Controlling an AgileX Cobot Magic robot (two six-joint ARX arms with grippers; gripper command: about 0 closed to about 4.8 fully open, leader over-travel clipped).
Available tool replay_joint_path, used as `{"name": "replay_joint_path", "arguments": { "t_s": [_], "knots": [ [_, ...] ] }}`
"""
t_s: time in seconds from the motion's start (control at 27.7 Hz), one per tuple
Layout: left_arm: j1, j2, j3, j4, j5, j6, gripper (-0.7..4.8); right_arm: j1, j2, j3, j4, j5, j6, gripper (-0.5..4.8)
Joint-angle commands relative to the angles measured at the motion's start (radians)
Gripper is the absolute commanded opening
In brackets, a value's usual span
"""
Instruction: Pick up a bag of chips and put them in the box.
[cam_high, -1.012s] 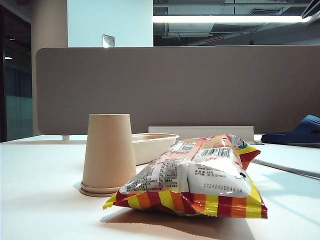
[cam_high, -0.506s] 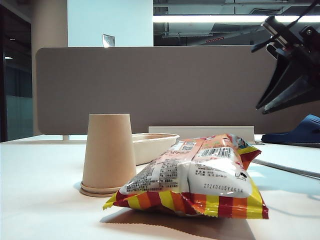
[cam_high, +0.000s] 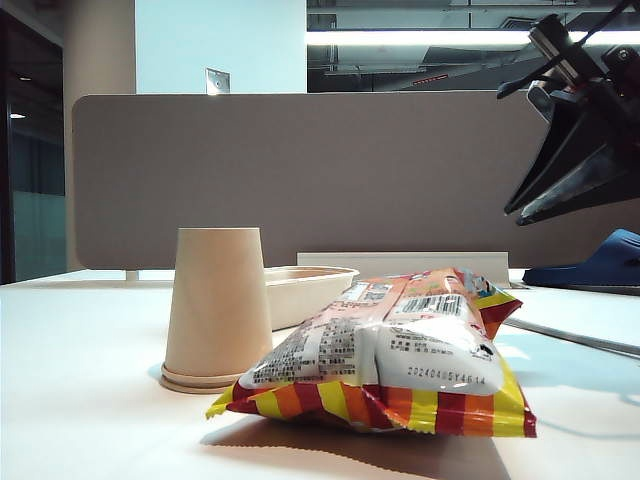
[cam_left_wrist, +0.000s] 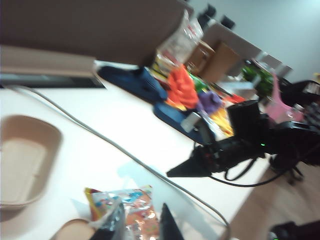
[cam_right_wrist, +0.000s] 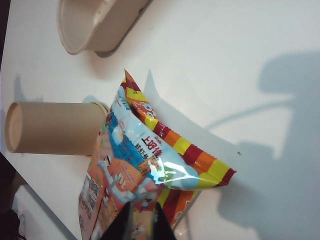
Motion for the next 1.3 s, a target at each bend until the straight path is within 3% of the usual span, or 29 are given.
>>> {"name": "replay_joint_path", "arguments": {
  "t_s": [0.04, 0.07, 0.11, 0.25, 0.4, 0.43, 0.51, 0.58, 1.3],
  "knots": [
    [-0.087, 0.117, 0.056, 0.0, 0.038, 0.018, 0.95, 0.0, -0.003, 0.002, -0.047, -0.006, -0.037, 1.33],
    [-0.116, 0.134, 0.059, 0.0, 0.027, 0.035, 1.06, 0.001, -0.003, 0.002, -0.061, -0.006, -0.044, 1.57],
    [-0.186, 0.165, 0.059, -0.001, -0.027, 0.071, 1.59, 0.002, -0.003, 0.002, -0.086, -0.005, -0.056, 1.74],
    [-0.399, 0.225, 0.059, -0.018, -0.241, 0.177, 1.65, 0.006, 0.002, -0.001, -0.111, -0.006, -0.062, 1.87],
    [-0.602, 0.288, 0.059, -0.017, -0.455, 0.266, 1.7, 0.017, 0.027, -0.002, -0.111, -0.039, -0.061, 3.23],
    [-0.668, 0.319, 0.059, -0.017, -0.54, 0.277, 2.12, 0.026, 0.042, -0.007, -0.11, -0.045, -0.061, 3.75],
    [-0.7, 0.358, 0.059, -0.017, -0.586, 0.276, 2.57, 0.038, 0.074, -0.015, -0.107, -0.048, -0.061, 4.46],
    [-0.7, 0.384, 0.059, -0.023, -0.586, 0.26, 2.57, 0.053, 0.107, -0.02, -0.09, -0.051, -0.061, 4.79],
    [-0.699, 0.388, 0.059, -0.016, -0.564, 0.257, 2.57, 0.095, 0.283, -0.023, 0.184, -0.163, 0.03, 4.79]
  ]
}}
